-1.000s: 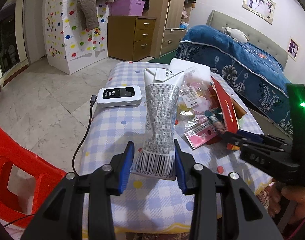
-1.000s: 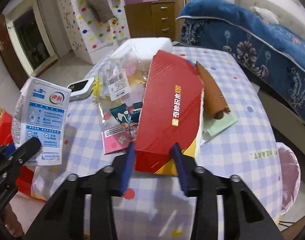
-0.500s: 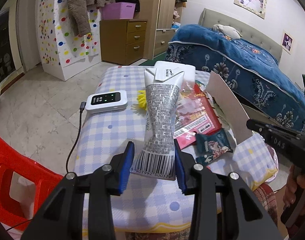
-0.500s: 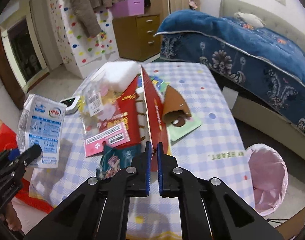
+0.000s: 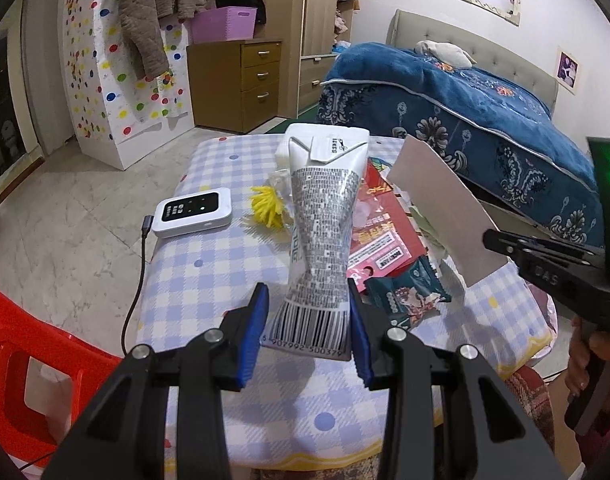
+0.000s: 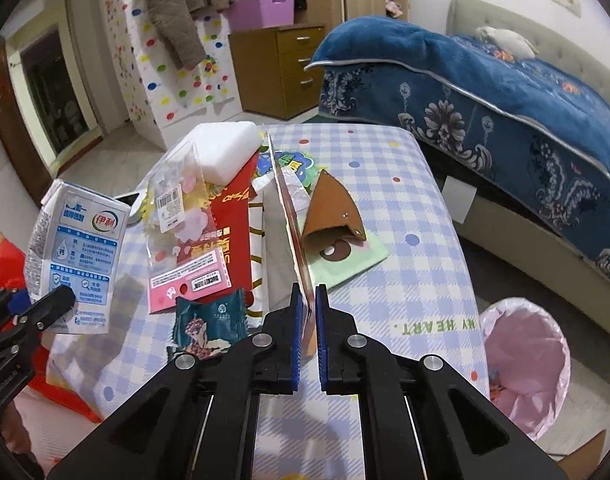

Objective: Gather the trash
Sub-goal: 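Grasp the red box flap with the right gripper while the left gripper holds the white tube, then carry the tube and red box piece to the wastebasket and release both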

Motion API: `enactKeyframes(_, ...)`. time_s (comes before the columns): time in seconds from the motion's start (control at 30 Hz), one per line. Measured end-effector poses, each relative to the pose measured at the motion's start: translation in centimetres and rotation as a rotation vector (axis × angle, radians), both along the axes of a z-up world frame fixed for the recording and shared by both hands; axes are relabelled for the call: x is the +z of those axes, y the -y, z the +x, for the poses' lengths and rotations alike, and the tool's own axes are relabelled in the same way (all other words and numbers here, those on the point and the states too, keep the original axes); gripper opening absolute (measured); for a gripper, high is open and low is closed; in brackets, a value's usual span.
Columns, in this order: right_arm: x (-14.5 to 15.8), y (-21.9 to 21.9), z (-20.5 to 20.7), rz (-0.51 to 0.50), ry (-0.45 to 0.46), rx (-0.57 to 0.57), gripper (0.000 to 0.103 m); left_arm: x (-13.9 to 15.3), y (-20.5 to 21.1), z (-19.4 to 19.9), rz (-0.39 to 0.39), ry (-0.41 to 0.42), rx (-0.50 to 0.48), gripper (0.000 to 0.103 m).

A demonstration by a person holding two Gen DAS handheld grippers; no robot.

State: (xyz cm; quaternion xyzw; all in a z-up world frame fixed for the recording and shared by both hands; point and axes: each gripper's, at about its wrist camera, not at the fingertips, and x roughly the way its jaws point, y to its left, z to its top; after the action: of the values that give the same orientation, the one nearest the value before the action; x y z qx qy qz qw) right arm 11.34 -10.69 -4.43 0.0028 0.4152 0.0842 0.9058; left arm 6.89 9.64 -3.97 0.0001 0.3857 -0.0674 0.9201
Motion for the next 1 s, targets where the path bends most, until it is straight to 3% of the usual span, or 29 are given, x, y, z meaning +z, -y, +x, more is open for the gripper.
enactKeyframes(0.07,0.0,0.1,0.1,0.001,0.006,-0.001,0.002,0.1,0.4,-0.1,0.007,0.001,-0.007,0.036)
enactKeyframes(0.3,3.0,2.4,-2.1,0.094,0.104,-0.029,0.0,1.0,1.4,-0.9,0.02,0.012,-0.025,0.036)
enactKeyframes(0.43,3.9,3.9,-3.9,0.113,0.103,-0.029,0.0,1.5,2.9,-1.5,0.017,0.019,-0.061,0.036)
enactKeyframes(0.77,2.9,7.8,-9.1,0.141,0.067,-0.061,0.001,0.4,10.1,-3.1,0.013,-0.005,-0.234,0.036)
enactKeyframes(1.0,2.1,13.0,-11.9,0.156,0.071,-0.186,0.001,-0.1,15.8,-3.6,0.041,-0.006,-0.346,0.036)
